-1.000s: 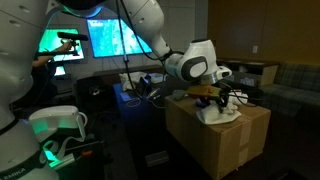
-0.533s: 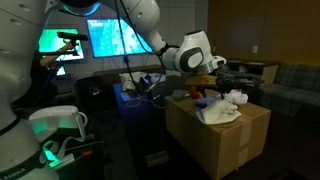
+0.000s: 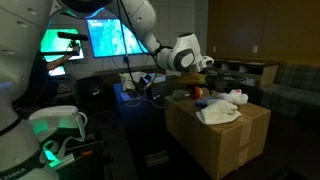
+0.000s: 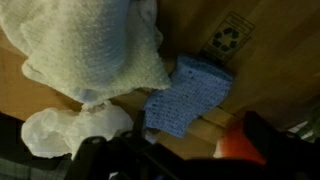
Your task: Put the objects on the table on to the box and the objects on the box on to the table
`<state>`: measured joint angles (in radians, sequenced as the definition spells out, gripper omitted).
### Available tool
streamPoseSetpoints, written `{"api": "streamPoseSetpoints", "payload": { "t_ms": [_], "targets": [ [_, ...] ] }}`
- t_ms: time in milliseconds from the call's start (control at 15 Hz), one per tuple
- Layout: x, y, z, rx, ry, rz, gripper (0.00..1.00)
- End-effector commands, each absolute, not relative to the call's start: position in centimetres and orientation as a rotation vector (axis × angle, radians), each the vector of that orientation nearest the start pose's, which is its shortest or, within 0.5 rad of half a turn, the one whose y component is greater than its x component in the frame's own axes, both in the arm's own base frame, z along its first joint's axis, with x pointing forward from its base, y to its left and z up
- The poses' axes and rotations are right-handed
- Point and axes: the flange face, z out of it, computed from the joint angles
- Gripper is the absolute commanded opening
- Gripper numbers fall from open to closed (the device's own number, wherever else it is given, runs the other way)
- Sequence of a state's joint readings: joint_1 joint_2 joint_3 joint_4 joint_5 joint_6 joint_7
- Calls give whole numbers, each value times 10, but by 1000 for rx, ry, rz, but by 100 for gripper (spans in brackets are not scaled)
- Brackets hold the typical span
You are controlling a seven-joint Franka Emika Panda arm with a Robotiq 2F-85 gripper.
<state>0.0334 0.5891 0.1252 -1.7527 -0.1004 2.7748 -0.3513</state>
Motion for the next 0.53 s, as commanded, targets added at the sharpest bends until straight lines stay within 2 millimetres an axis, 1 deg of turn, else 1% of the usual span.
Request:
{"api": "streamPoseSetpoints", "payload": {
  "t_ms": [0, 200, 467],
  "targets": [
    [706, 118, 275, -2953, -880, -689, 100],
    [711, 123, 261, -2938, -890, -660, 100],
    [721, 120, 239, -2941, -887, -606, 100]
  ]
}}
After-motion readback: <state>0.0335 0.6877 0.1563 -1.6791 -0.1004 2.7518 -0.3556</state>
